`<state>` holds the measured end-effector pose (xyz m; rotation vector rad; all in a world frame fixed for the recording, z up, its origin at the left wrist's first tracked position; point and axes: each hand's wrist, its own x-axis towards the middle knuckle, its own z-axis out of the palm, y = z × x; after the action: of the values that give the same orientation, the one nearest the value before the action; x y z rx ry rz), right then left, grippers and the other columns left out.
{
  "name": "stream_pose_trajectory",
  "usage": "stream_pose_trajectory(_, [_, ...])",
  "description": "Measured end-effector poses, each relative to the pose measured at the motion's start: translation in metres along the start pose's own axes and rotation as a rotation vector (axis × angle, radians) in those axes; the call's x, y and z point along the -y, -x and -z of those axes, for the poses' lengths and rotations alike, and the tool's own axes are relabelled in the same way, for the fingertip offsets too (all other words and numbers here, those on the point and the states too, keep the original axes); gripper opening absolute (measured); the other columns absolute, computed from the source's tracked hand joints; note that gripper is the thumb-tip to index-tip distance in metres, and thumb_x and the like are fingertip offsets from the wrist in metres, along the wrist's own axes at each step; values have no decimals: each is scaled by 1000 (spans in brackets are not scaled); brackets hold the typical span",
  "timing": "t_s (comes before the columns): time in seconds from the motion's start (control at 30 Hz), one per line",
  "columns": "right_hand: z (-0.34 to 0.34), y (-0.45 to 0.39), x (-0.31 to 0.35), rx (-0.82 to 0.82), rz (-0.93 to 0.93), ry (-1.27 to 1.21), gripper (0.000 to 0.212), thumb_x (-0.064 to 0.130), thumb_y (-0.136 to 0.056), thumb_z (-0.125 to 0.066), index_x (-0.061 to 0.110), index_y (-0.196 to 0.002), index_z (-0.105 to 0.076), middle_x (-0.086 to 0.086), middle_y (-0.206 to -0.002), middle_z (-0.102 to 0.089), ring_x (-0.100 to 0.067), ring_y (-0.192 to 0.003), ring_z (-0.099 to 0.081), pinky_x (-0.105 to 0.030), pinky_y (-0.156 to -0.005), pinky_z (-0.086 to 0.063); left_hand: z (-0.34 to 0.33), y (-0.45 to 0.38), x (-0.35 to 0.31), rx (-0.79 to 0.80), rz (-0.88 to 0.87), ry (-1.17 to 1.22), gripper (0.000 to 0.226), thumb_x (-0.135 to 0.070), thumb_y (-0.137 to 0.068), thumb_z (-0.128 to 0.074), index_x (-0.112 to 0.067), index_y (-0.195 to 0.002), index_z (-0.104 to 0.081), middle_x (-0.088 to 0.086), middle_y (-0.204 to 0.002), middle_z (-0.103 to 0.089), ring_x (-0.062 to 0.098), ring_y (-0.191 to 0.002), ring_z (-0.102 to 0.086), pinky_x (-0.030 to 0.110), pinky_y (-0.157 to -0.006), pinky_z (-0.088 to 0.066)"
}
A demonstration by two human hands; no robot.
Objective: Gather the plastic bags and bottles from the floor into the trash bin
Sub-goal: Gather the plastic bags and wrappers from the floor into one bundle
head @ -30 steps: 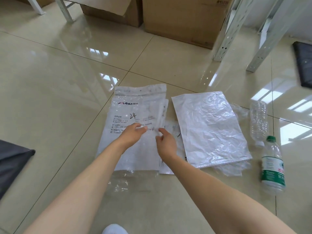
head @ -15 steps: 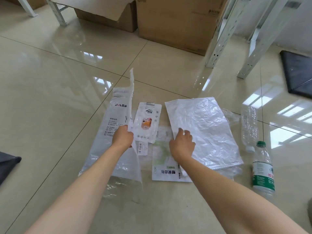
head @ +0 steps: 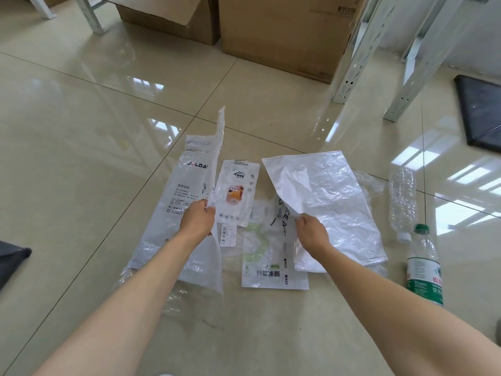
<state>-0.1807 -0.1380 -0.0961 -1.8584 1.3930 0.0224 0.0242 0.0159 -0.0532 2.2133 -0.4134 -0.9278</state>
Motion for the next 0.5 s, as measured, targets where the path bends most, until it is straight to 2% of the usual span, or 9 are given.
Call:
stream_pose_trajectory(0.07, [12, 10, 2, -12, -16, -165, 29, 16, -97, -35, 13, -85, -60, -5, -74, -59, -27, -73, -52, -32, -58, -37, 1, 1, 1, -15, 1, 14, 26, -20, -101, -40, -3, -96, -60, 15, -98, -65, 36, -96, -65, 37, -67, -57])
stream_pose_trajectory(0.13, [17, 23, 9, -142, 45, -149, 29, 14, -95, -34, 8, -85, -60, -11, -75, -57, -34, -73, -52, -38, -61, -42, 0, 1, 0, -46, -13, -15, 34, -23, -101, -40, -2, -82, -57, 12, -83, -60, 36, -86, -61, 42, -74, -56])
stream_pose_trajectory(0.2, [15, 38, 21, -279, 154, -67, 27, 14, -96, -36, 4, -93, -61, -17, -93, -62, -36, -87, -56, -44, -74, -48, -1, 5, -4, -80, -13, -48, 40, -26, -101, -37, -10, -65, -45, 5, -69, -49, 30, -78, -52, 39, -72, -47])
stream_pose_trajectory(0.23, [10, 45, 30, -284, 218, -48, 27, 16, -97, -37, 9, -99, -63, -13, -102, -62, -32, -94, -57, -45, -79, -48, -1, 6, -7, -82, -18, -33, 42, -28, -102, -36, -11, -64, -44, 5, -69, -49, 29, -79, -51, 40, -74, -46])
stream_pose_trajectory(0.3, [-7, 57, 49, -199, 349, -36, 30, 21, -99, -38, 22, -116, -62, -5, -115, -60, -23, -105, -56, -42, -85, -49, -1, 7, -10, -58, -28, 37, 45, -34, -102, -33, -3, -79, -57, 14, -82, -61, 33, -86, -59, 46, -85, -52])
stream_pose_trajectory(0.37, [-27, 63, 66, -85, 465, -32, 34, 20, -99, -39, 29, -124, -59, -3, -116, -59, -20, -107, -54, -41, -87, -48, 0, 10, -12, -25, -39, 126, 55, -42, -101, -30, 1, -98, -64, 20, -95, -67, 34, -92, -64, 48, -85, -55])
stream_pose_trajectory(0.4, [-39, 65, 75, -30, 508, -24, 35, 20, -98, -39, 29, -126, -58, -4, -117, -60, -21, -109, -53, -41, -89, -47, 0, 11, -12, -5, -37, 177, 60, -47, -100, -29, 1, -102, -65, 20, -96, -68, 33, -91, -66, 46, -82, -57])
stream_pose_trajectory(0.5, [-69, 68, 91, 153, 560, 19, 44, 29, -98, -30, 27, -136, -51, -1, -131, -58, -21, -120, -51, -40, -98, -44, 4, 13, -9, 49, -1, 253, 67, -63, -94, -31, -4, -94, -63, 8, -77, -61, 25, -77, -63, 38, -72, -58])
